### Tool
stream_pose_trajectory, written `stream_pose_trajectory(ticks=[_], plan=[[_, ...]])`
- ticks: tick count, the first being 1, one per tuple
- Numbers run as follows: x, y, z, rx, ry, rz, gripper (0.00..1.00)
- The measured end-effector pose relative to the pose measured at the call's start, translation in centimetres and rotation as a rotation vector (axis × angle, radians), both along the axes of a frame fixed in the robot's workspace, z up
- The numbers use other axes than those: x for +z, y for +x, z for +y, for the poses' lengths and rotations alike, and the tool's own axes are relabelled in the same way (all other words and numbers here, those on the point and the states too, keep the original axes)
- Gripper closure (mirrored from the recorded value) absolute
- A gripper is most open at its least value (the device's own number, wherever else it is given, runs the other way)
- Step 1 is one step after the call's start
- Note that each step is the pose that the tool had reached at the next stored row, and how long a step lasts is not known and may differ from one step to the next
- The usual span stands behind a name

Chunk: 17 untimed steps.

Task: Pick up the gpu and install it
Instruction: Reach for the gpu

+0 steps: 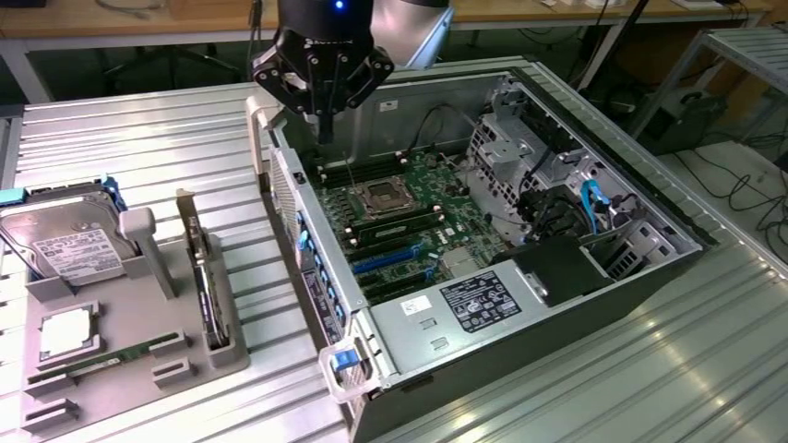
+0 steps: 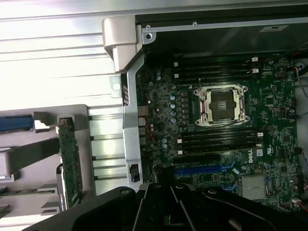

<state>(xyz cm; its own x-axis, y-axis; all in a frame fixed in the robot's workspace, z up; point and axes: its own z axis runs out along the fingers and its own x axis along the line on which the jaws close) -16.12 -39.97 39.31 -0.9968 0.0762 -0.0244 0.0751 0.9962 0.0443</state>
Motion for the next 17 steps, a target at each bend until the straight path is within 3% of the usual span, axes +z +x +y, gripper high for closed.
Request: stream_pose_trajectory(ticks=[17], plan=[[-0.02, -0.76, -0.01, 0.000, 0.0001, -0.0001, 0.89]])
